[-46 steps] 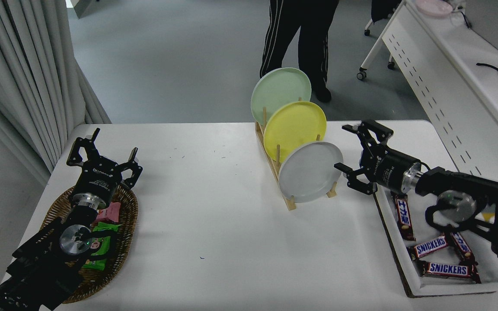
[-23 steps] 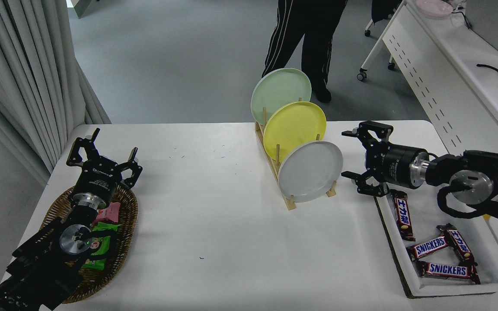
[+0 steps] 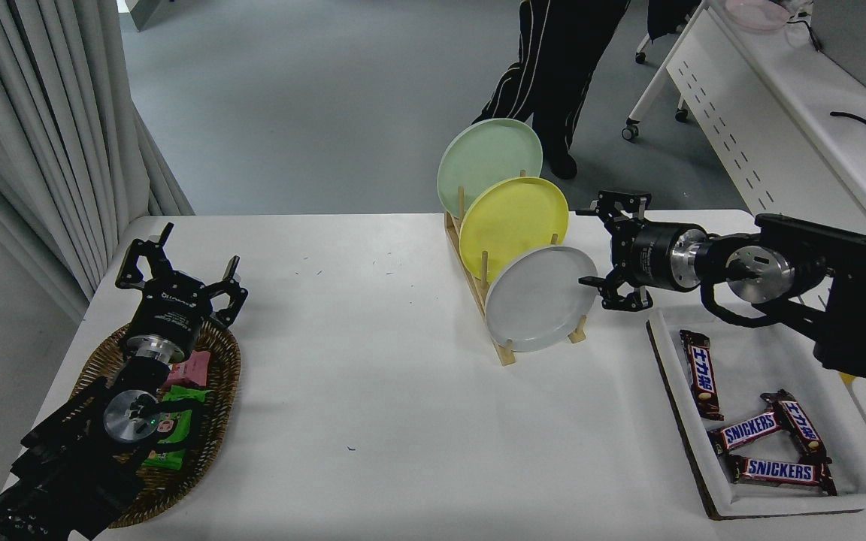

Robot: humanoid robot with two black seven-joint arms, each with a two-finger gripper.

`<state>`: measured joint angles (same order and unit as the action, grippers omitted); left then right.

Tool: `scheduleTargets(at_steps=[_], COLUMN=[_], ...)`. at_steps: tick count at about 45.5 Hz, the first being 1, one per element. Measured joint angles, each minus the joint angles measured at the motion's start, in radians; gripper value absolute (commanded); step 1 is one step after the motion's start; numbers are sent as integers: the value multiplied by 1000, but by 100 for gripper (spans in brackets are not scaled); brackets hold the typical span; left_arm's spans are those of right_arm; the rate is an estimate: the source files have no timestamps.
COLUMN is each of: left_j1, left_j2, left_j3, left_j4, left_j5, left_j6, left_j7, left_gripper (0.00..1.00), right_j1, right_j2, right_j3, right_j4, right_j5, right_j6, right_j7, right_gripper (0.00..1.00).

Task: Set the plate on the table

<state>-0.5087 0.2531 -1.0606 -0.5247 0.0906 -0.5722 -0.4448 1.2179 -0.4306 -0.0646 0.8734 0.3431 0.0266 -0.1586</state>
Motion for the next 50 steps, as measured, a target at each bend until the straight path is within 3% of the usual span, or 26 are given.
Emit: scheduleTargets(at_steps=[26, 29, 34, 38, 50], left_j1=[0, 0, 0, 0, 0], left_j2=[0, 0, 0, 0, 0], left_j3=[0, 0, 0, 0, 0], left_j4=[0, 0, 0, 0, 0], left_j5=[0, 0, 0, 0, 0], left_j6=[0, 0, 0, 0, 0], left_j7=[0, 0, 0, 0, 0], left_gripper=[100, 100, 100, 100, 100], right_j1=[-36, -38, -41, -41, -43], right_j2=[80, 83, 87, 88, 91], right_j3=[82, 91, 104, 111, 129], right_j4=[-60, -64, -72, -78, -94], right_j5=[-1, -3, -6, -7, -11], right_j6=[-49, -50, -50, -49, -46], right_j7=[-82, -88, -94, -97, -102], right_gripper=[97, 85, 83, 70, 60])
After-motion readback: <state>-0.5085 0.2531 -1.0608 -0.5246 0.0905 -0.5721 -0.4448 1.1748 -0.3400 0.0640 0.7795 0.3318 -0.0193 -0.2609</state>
